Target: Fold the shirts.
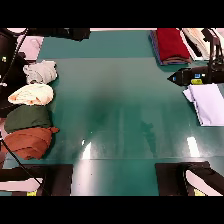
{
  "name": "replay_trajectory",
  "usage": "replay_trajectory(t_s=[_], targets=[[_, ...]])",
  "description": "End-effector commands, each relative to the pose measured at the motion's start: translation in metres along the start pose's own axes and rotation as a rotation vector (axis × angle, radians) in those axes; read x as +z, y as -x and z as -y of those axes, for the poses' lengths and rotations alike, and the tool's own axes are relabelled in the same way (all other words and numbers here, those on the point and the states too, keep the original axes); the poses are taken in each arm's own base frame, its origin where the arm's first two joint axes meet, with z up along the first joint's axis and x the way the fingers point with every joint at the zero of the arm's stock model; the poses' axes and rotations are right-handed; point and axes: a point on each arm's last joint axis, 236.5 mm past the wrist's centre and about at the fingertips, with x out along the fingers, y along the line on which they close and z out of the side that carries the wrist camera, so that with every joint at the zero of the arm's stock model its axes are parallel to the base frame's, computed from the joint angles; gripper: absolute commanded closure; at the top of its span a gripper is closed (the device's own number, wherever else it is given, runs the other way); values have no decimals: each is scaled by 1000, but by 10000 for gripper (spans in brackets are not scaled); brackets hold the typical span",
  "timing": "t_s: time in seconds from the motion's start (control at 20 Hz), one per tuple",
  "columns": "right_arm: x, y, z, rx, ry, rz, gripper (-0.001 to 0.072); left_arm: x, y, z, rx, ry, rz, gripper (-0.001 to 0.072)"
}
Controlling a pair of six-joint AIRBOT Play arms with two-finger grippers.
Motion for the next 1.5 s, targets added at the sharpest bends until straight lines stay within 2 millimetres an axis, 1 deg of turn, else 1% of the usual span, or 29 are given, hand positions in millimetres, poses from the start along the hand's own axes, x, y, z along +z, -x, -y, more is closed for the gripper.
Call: replay_trajectory(t_s=[0.0, 0.55, 0.65, 0.7, 0.75, 0.8, 0.85, 0.95, 1.1, 1.2, 1.3, 1.4, 1.45], targets=[[1, 0, -1, 2, 2, 5, 691, 4, 0, 0, 2, 0, 17, 682], [1, 0, -1, 0, 3, 5, 692, 4, 0, 0, 1, 1, 17, 682], [1, 0, -1, 0, 3, 5, 691, 9, 0, 0, 0, -7, 37, 682], [1, 0, -1, 0, 3, 5, 691, 12, 1, -9, 33, -32, 48, 680], [1, 0, -1, 0, 3, 5, 691, 10, 3, -29, 105, -57, 37, 460], [1, 0, -1, 0, 4, 5, 691, 5, 6, -60, 208, -41, 13, 147], [1, 0, -1, 0, 4, 5, 691, -5, 11, -96, 322, -12, -26, 125], [1, 0, -1, 0, 4, 5, 691, -36, 24, -173, 518, 34, -138, 125], [1, 0, -1, 0, 3, 5, 691, -99, 32, -267, 655, 167, -310, 125], [1, -1, -1, 1, 3, 4, 691, -140, 29, -316, 712, 238, -395, 125], [-1, -2, 0, 1, -1, 0, 691, -180, 23, -355, 748, 296, -467, 125], [-9, -7, 2, 2, -12, -20, 691, -217, 14, -383, 766, 337, -523, 125], [-14, -10, 4, 3, -19, -34, 691, -232, 10, -394, 771, 354, -545, 124]])
